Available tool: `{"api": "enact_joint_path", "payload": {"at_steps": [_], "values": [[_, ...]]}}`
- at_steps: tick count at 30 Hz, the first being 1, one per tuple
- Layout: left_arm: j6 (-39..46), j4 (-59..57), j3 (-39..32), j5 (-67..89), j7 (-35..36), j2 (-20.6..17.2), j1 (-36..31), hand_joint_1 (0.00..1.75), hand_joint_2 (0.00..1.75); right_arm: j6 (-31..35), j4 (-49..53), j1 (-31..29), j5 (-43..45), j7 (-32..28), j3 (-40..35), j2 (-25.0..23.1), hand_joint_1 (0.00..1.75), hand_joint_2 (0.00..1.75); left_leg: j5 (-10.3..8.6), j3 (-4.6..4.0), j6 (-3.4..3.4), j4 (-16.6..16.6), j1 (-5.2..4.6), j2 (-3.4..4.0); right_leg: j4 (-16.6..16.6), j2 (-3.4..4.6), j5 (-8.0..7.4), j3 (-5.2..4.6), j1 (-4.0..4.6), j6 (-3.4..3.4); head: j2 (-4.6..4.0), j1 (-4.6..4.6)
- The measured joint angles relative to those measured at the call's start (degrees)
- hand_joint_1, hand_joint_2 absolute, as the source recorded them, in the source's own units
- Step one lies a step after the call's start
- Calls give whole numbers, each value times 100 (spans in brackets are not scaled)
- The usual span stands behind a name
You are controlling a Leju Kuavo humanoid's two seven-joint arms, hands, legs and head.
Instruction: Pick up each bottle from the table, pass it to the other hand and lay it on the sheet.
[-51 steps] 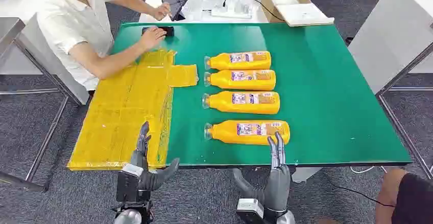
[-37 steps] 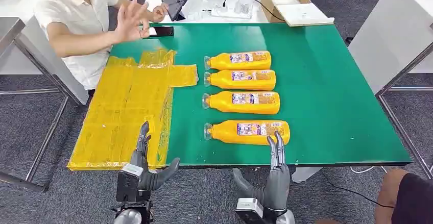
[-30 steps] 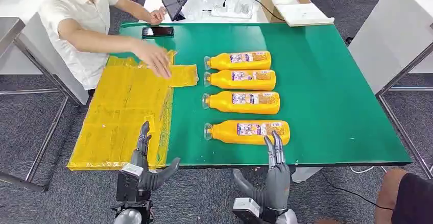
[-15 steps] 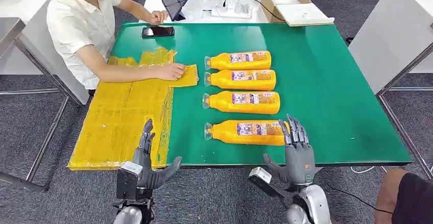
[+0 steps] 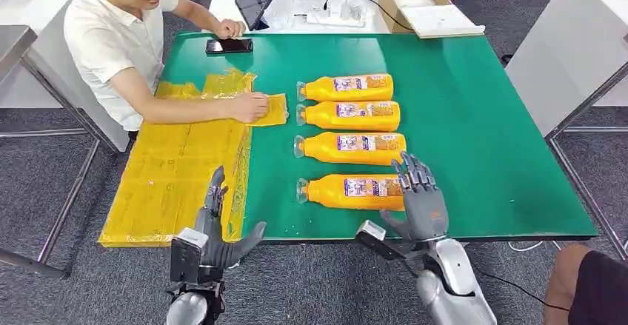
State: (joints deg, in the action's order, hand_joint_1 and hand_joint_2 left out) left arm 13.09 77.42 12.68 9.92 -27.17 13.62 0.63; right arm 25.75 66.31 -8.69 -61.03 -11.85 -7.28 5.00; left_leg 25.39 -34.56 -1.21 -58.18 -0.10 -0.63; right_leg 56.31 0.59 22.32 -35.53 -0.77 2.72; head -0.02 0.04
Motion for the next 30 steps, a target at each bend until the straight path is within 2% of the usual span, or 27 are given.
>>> {"api": "enact_joint_path", "payload": {"at_steps": [13, 19, 25, 28, 29, 30], "values": [[-109, -52, 20, -4, -17, 9, -40, 0, 175, -939, -721, -492, -177, 584, -555, 297, 0, 175, 1, -3, 0, 0, -1, -2, 0, 0, 1, -1, -1, 0, 0, 0], [-118, -55, 11, 2, -33, 9, -40, 0, 175, -1158, -924, -585, -212, 695, -673, 394, 0, 175, 1, -2, 0, 0, -3, -2, 1, 0, 0, -1, -2, 1, 0, 0], [-155, -57, -20, 63, -42, 11, -35, 0, 175, -1604, -1123, -890, -555, 1307, -896, 531, 0, 175, 0, 4, -1, 0, -2, -1, 0, 0, 0, 3, -1, 0, 0, 0], [-157, -68, -41, 109, -42, 11, -27, 0, 175, -1810, -1219, -1055, -562, 1423, -942, 606, 0, 175, 0, 9, -1, 0, -3, -1, 0, 0, 0, 10, -2, 1, 0, 0], [-164, -83, -48, 122, -44, 11, -27, 0, 175, -1881, -1267, -1110, -531, 1449, -944, 629, 166, 175, 0, 13, -1, 0, -3, -1, -1, 0, 0, 13, -2, 1, 0, 2], [-168, -90, -55, 125, -44, 11, -26, 0, 175, -1948, -1308, -1159, -512, 1456, -944, 647, 171, 175, 0, 16, -1, 0, -5, -1, -1, 0, 0, 16, -3, 1, 0, 0]]}}
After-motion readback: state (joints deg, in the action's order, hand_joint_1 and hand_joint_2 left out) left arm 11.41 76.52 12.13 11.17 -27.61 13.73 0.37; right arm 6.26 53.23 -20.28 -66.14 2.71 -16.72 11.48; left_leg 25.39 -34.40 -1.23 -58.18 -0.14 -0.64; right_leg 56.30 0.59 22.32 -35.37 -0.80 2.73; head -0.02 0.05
